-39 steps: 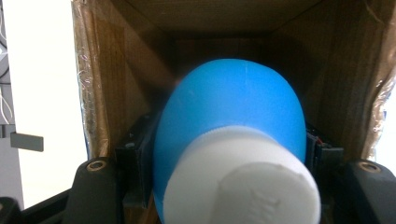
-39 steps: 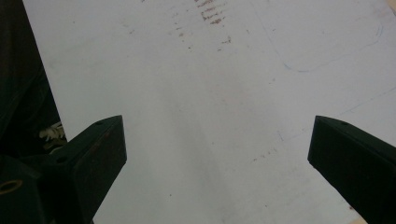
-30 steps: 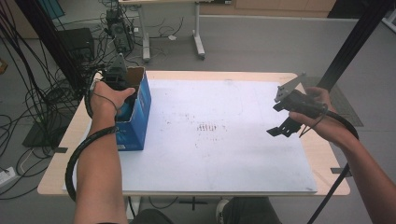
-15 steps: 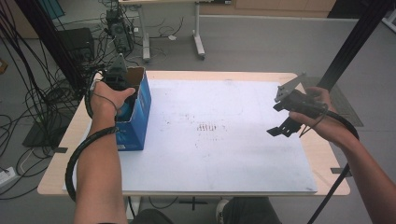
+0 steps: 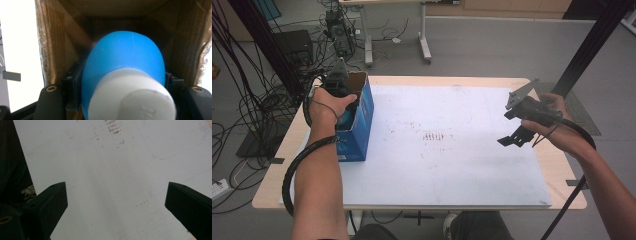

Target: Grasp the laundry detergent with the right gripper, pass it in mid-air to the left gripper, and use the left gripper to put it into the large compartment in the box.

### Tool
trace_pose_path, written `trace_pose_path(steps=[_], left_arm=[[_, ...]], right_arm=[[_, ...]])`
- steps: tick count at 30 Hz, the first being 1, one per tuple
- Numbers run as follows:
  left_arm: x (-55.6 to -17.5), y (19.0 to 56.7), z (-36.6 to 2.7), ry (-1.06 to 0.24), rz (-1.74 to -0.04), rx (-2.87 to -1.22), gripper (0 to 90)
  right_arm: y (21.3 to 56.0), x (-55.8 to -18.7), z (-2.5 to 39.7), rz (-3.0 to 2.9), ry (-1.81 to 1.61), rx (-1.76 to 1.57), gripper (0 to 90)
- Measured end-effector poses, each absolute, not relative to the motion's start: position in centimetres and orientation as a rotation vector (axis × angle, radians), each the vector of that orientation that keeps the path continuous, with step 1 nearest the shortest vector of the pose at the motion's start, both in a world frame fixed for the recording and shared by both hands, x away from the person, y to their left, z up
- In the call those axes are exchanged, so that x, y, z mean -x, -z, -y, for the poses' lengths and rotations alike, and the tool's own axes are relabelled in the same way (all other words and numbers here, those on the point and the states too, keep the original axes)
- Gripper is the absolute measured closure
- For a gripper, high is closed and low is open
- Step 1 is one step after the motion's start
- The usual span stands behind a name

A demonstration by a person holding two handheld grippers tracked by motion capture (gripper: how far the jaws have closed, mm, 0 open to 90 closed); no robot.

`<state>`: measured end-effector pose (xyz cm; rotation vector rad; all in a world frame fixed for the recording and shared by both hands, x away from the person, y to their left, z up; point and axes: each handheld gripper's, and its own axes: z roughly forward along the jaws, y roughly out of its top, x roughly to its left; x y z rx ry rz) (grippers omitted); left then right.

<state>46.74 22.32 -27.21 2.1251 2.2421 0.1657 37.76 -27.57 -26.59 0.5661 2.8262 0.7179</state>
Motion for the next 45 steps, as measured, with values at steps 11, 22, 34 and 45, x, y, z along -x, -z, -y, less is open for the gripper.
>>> trace_pose_path(steps=[11,22,34,45], left_arm=[[-46.7,27.2,-22.3,-0.162,-2.246,-2.125,34.7],[-46.0,26.0,-22.3,-0.199,-2.224,-2.125,27.8],[-45.0,23.6,-21.7,-0.237,-2.199,-2.159,27.6],[-44.4,20.5,-21.3,-0.284,-2.163,-2.137,23.8]], right_arm=[[26.4,-37.7,27.7,-2.825,-0.713,-0.565,4.3],[26.0,-37.6,27.3,-2.824,-0.701,-0.54,4.3],[25.4,-37.3,26.5,-2.813,-0.709,-0.514,4.4],[25.5,-37.9,25.8,-2.817,-0.711,-0.53,4.2]])
